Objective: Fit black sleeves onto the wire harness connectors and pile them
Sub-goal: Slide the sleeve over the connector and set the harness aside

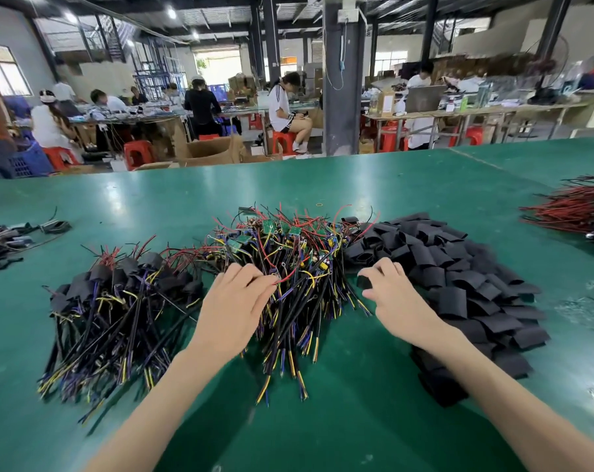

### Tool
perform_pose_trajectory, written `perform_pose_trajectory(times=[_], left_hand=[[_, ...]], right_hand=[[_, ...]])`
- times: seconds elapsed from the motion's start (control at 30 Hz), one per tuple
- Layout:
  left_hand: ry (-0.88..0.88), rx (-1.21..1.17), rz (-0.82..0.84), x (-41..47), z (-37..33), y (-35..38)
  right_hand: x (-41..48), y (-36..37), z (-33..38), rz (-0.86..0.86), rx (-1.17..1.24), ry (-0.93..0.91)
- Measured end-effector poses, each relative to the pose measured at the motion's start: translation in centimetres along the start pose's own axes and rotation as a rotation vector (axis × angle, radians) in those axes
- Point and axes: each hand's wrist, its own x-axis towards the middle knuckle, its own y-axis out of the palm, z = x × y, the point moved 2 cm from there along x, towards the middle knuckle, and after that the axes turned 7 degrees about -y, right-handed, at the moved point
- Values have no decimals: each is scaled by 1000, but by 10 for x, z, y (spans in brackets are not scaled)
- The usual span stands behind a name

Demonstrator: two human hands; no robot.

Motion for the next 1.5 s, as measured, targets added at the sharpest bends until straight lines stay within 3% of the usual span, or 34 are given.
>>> perform_pose_trajectory(times=[0.17,0.33,0.5,0.87,1.17,1.33,1.5], left_hand=[[-6,-234,-7,-5,-6,-4],[-30,-379,-60,-8,-10,-12],[52,-299,-70,-11,-14,-15],[93,-177,-37,-13,-19,-18],[97,-137,-45,-13,-17,-12],[17,-169,31,-14,-20,-11],[-21,-310,93,-18,-36,-7]], right_hand=[[3,-4,11,-141,313,26],[3,-7,19,-159,535,35],[3,-14,23,-194,700,104],[3,-20,22,-253,815,181],[-1,-32,24,-325,607,47],[-2,-36,35,-332,102,-178],[-3,-33,61,-325,4,-242]])
